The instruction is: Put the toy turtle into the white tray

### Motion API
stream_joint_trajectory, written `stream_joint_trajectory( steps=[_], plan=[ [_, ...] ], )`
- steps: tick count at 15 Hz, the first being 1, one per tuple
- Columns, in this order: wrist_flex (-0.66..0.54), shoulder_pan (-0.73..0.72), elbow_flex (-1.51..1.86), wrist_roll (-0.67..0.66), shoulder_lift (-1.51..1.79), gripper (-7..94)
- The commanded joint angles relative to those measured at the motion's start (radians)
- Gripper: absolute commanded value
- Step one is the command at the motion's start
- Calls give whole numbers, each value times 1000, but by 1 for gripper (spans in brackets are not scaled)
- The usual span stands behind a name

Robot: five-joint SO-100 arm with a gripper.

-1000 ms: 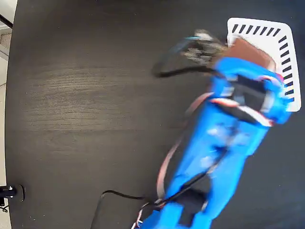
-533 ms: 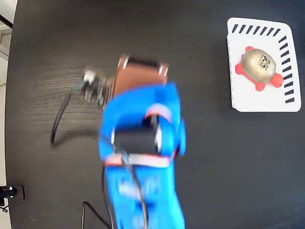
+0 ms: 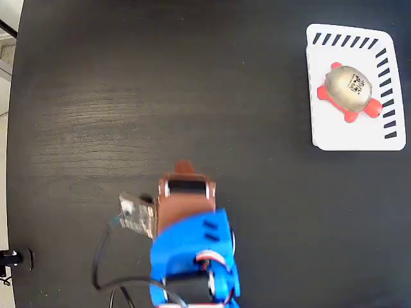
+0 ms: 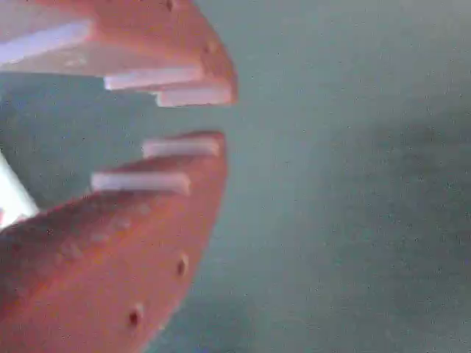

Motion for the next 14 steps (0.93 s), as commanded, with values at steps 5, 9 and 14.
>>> stream_joint_trajectory(
  steps=[5,9,14],
  plan=[
    [91,5,302,-54,531,0],
    [252,2,356,-51,670,0],
    [253,-9,357,-64,675,0]
  ],
)
